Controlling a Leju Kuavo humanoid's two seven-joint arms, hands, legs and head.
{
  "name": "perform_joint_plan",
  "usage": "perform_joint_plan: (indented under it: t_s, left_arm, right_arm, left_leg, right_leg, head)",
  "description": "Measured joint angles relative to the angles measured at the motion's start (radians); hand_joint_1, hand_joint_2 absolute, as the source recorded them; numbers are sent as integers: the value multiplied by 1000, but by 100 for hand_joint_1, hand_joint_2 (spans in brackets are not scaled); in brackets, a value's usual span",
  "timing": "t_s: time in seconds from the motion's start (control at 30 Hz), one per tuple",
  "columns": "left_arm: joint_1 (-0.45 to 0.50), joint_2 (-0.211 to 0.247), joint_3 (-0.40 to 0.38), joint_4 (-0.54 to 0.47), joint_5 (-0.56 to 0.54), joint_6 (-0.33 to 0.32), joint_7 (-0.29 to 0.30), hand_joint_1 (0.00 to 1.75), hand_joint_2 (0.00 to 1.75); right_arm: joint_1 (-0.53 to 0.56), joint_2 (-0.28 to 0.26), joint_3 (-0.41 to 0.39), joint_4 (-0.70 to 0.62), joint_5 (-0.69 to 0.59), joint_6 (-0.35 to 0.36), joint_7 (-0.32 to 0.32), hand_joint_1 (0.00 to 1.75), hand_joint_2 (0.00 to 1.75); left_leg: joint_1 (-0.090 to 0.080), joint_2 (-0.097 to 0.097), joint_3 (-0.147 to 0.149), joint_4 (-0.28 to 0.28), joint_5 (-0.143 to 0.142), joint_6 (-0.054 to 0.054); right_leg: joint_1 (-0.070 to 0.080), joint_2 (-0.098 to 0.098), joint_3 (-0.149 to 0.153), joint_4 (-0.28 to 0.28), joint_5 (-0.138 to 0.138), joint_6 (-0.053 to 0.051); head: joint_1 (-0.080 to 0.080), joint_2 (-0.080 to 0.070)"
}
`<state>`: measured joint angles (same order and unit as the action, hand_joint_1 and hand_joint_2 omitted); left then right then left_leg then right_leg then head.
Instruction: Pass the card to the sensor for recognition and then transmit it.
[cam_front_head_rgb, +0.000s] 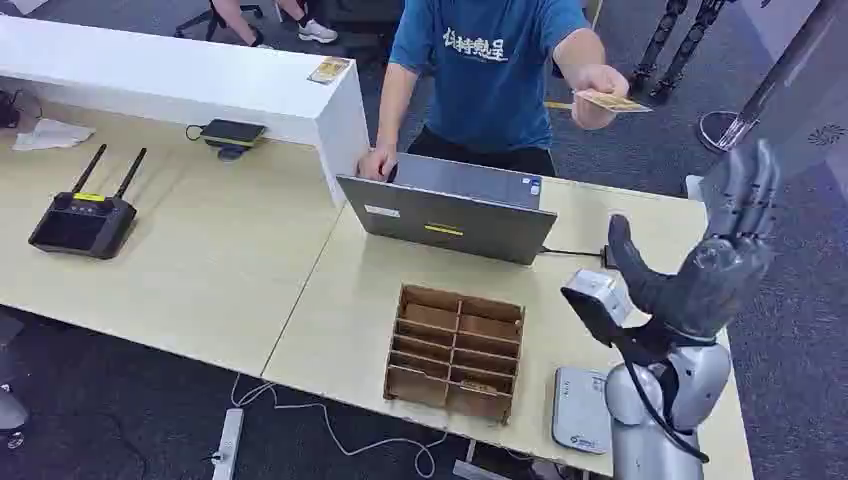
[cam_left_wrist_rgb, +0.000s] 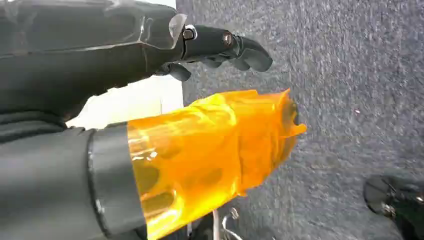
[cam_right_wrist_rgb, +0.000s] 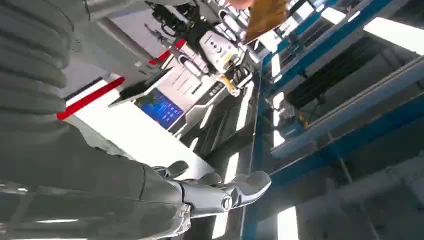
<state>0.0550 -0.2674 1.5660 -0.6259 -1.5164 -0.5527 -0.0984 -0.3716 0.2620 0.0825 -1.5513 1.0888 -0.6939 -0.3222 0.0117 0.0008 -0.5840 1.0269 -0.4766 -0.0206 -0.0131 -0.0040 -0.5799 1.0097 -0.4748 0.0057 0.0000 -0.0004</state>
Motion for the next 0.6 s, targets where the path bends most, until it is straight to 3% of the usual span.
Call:
perform_joint_plan:
  t_s: [0.17, 0.33, 0.6]
  left_arm:
    - [-10, 54, 0, 98, -44, 54, -8, 0, 0]
    - [-15, 107, 0, 193, -51, 105, -9, 0, 0]
    - [-22, 157, -1, 286, -51, 135, -8, 0, 0]
  right_arm:
    - [-169, -53, 139, 135, 53, 0, 164, 0, 175]
    - [-307, -84, 248, 251, 50, 11, 257, 0, 175]
    - [-414, -109, 312, 358, 38, 21, 297, 0, 175]
  left_leg:
    - [0, 0, 0, 0, 1, 0]
    - [0, 0, 0, 0, 1, 0]
    - [0, -1, 0, 0, 1, 0]
  right_leg:
    - [0, 0, 0, 0, 0, 0]
    - [0, 0, -1, 0, 0, 0]
    - [0, 0, -1, 0, 0, 0]
  head:
    - [0, 0]
    - [0, 0]
    - [1, 0]
